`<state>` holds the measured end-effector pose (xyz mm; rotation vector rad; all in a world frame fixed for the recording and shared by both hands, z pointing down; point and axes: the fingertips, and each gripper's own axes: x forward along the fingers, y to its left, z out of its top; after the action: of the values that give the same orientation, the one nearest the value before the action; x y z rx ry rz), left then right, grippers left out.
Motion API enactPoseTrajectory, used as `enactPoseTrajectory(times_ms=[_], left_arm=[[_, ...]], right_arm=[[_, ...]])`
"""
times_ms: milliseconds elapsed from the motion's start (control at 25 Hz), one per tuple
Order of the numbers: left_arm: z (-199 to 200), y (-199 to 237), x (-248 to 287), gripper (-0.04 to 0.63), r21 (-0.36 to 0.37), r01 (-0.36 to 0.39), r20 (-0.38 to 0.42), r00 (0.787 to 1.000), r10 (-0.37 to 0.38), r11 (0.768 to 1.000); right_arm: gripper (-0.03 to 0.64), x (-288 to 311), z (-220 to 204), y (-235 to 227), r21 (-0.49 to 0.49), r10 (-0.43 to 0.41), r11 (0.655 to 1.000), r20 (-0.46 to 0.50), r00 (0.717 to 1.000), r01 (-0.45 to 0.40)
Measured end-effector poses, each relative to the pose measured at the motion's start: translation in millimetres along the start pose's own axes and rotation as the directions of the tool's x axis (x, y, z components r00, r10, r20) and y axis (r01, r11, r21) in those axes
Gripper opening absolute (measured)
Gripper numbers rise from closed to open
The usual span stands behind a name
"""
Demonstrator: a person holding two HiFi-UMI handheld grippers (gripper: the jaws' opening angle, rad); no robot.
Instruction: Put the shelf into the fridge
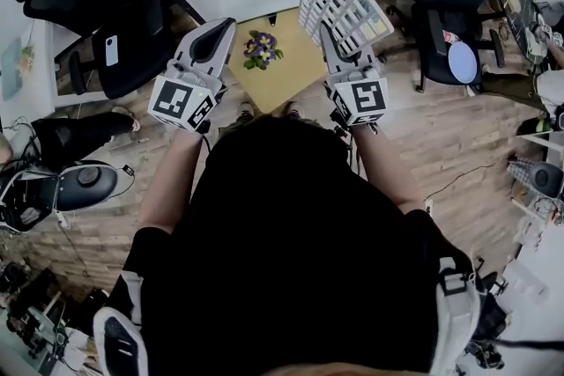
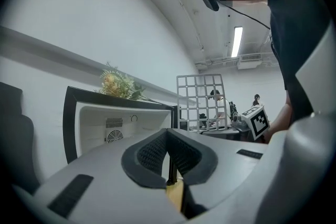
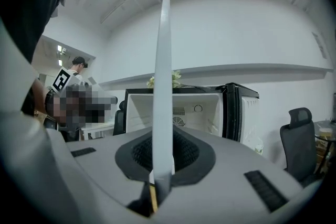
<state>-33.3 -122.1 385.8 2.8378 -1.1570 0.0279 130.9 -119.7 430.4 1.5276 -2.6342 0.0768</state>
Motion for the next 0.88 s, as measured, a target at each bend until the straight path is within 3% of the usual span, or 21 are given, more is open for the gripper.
enactPoseTrajectory(times_ms=[440,680,880], left_arm=[[5,9,-3,0.018,0.033,0.096,-0.001,0.995,-0.096,0.995],[9,5,-5,0.018,0.042,0.127,0.0,0.992,-0.127,0.991],[13,8,-7,0.018,0.046,0.134,0.007,0.991,-0.134,0.99]], right_arm=[[0.043,12,-3,-5,0.206,-0.126,0.971,0.013,0.992,0.121],[0.044,11,-5,-14,0.368,-0.194,0.915,0.032,0.981,0.169],[0.044,12,-9,-21,0.506,-0.234,0.843,0.038,0.972,0.183]])
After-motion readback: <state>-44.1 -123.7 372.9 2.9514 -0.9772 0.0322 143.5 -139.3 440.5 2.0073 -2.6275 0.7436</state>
